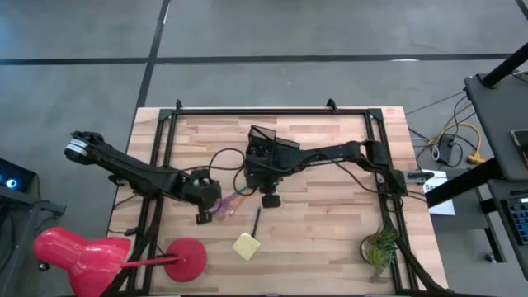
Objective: Pick and place office supplies into organizer
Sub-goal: Put the right orange pencil into the black desk organizer
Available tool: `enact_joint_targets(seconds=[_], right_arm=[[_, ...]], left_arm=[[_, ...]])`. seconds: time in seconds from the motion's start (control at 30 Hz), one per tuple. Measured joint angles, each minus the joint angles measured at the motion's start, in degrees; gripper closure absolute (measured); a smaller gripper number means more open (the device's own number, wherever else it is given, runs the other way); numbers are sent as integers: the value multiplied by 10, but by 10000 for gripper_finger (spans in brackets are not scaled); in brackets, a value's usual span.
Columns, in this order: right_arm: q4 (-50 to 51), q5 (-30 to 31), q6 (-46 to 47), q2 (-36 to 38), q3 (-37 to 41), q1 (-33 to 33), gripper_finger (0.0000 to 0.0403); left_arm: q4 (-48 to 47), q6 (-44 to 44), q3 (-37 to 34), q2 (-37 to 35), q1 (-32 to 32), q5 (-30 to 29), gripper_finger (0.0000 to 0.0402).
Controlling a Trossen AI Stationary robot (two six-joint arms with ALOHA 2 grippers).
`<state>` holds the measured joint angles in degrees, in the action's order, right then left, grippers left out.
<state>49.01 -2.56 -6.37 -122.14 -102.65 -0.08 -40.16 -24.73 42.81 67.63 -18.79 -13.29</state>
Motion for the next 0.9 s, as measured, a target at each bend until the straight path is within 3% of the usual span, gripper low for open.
enact_joint_targets(seconds=[0.1, 0.27, 0.43, 0.53, 0.73, 0.9], right_arm=[[-2, 101, 37, 36, 0, 0, 376], [1, 365, 109, 116, 6, 10, 376], [22, 560, 188, 208, 22, 28, 376], [70, 597, 248, 257, 24, 33, 376], [162, 598, 362, 317, 26, 38, 376], [216, 597, 403, 327, 26, 48, 376]], left_arm=[[-105, 51, 58, -12, 1, -95, 395], [-244, 171, 154, 5, 24, -251, 395], [-336, 287, 225, 51, 89, -313, 395], [-359, 369, 254, 86, 135, -328, 395], [-355, 562, 324, 164, 210, -423, 395], [-324, 667, 396, 221, 252, -433, 395]])
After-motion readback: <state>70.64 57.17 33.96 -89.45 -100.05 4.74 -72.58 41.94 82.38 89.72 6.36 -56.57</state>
